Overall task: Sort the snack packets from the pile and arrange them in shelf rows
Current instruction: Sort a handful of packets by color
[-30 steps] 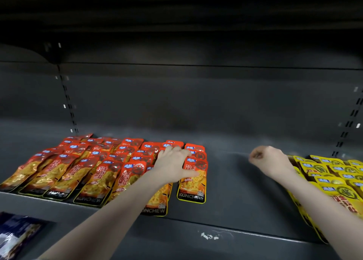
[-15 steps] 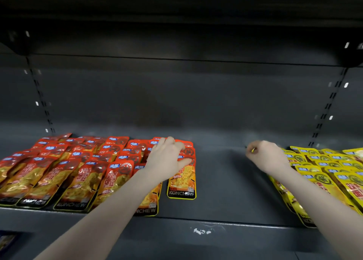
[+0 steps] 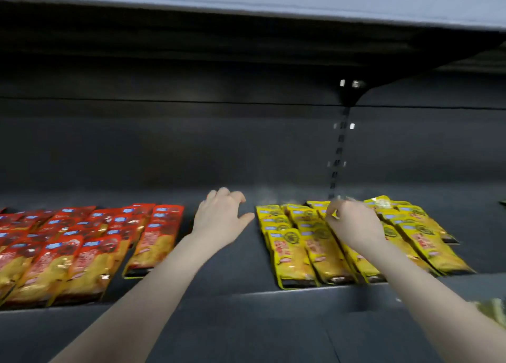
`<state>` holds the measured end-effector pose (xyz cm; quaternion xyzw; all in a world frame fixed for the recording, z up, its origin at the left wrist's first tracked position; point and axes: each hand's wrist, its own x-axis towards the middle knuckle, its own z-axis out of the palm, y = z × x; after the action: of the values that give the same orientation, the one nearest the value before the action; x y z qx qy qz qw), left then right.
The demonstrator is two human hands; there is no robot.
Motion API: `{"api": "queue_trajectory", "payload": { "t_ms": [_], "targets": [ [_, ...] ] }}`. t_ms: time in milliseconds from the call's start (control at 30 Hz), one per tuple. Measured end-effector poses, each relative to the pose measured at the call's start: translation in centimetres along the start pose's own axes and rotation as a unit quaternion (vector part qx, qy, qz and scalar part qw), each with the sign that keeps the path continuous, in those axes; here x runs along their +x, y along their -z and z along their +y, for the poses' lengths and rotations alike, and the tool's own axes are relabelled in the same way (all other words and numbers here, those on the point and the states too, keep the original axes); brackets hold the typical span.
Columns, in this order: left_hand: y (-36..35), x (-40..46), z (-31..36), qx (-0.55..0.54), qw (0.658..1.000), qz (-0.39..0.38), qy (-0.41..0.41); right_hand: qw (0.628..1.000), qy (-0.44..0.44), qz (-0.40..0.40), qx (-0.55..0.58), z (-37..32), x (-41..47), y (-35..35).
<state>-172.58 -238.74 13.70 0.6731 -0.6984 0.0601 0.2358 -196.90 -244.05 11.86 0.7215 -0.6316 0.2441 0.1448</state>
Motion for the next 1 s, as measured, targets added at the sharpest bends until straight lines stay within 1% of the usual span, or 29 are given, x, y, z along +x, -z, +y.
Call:
{"api": "queue_trajectory", "payload": {
  "t_ms": [167,267,400,500,600,700,833,900,1000],
  "targets": [
    [-2.3,1.0,12.0,-0.011,1.000,0.015,-0.017,1.000,-0.014,0.010,-0.022,10.7,-1.5,2.2],
    [-4.2,1.6,18.8,-0.019,1.000,0.010,-0.018,0.999,-0.016,-0.002,-0.042,17.9,-2.6,3.3],
    [-7.0,2.2,26.4,-0.009,1.000,0.005,-0.025,0.999,-0.005,0.038,-0.035,26.4,-3.8,4.2],
    [-9.4,2.2,31.0,0.007,1.000,0.017,-0.024,0.999,-0.018,0.024,-0.043,32.2,-3.9,4.1],
    [-11.8,2.6,35.2,0.023,0.999,0.019,-0.025,0.999,-0.024,0.018,-0.044,36.8,-3.8,3.5],
    [-14.4,3.9,39.0,0.022,0.999,0.019,-0.029,0.999,-0.030,0.033,-0.030,40.9,-3.3,2.3],
    [-17.4,6.3,43.8,-0.022,0.999,0.020,-0.028,0.998,-0.061,0.026,-0.015,45.4,-2.1,1.2],
    [-18.4,7.4,46.5,-0.044,0.998,0.025,-0.034,0.998,-0.052,0.032,-0.006,47.4,-1.4,1.5],
    [-19.4,8.6,50.3,-0.075,0.996,0.016,-0.040,0.998,-0.057,0.018,0.020,50.3,-0.5,2.4]
  ]
}}
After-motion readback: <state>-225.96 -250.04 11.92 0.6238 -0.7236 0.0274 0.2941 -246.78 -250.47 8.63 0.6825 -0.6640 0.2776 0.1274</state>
